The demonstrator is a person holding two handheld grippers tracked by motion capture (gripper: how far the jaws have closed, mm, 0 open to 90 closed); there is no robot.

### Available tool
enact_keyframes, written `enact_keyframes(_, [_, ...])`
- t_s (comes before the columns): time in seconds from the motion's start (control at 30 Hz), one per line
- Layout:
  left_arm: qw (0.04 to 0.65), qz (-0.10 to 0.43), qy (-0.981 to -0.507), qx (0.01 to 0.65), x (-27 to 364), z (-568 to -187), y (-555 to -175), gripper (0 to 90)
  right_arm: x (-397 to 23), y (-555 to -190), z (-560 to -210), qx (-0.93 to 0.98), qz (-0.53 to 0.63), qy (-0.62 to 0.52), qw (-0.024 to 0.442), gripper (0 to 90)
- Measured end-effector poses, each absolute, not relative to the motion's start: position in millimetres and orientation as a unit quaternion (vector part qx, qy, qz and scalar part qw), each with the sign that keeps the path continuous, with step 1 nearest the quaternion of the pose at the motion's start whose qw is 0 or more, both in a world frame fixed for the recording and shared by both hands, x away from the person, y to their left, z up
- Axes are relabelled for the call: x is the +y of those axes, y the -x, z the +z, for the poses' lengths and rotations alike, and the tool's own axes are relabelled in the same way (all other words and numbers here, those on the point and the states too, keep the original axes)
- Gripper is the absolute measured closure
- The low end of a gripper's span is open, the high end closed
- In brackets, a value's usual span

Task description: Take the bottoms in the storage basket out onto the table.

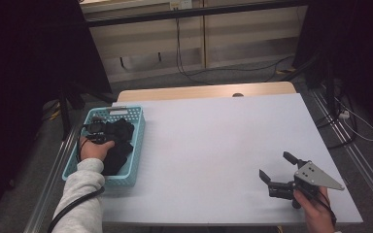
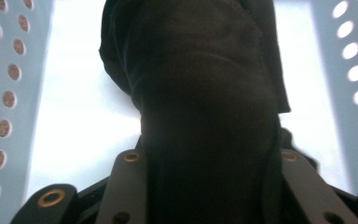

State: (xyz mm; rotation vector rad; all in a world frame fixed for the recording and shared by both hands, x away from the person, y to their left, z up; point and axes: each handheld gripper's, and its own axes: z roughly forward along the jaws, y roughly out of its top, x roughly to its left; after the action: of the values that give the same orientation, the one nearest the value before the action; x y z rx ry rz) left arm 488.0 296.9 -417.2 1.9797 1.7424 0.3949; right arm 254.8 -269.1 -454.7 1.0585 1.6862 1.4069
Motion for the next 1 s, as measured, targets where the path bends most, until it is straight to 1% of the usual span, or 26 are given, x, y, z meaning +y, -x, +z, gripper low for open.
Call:
enact_keyframes(0.1, [0.244,0.138,-0.716,0.639,297,-411,-488,64.9,-269,-256,-454,0.646,0.547,-0.409,0.341,0.3])
enact_keyframes(0.27, [0.255,0.149,-0.714,0.635,299,-398,-487,65.3,-266,-255,-453,0.65,0.545,-0.404,0.343,0.3])
enact_keyframes(0.43, [0.257,0.153,-0.716,0.631,302,-378,-487,65.4,-266,-254,-453,0.648,0.548,-0.405,0.34,0.3])
enact_keyframes(0.63, [0.277,0.156,-0.709,0.63,304,-356,-488,65.4,-268,-257,-454,0.649,0.547,-0.404,0.341,0.3])
enact_keyframes(1.0, [0.299,0.165,-0.709,0.617,299,-330,-487,65.3,-266,-256,-454,0.651,0.546,-0.403,0.34,0.3])
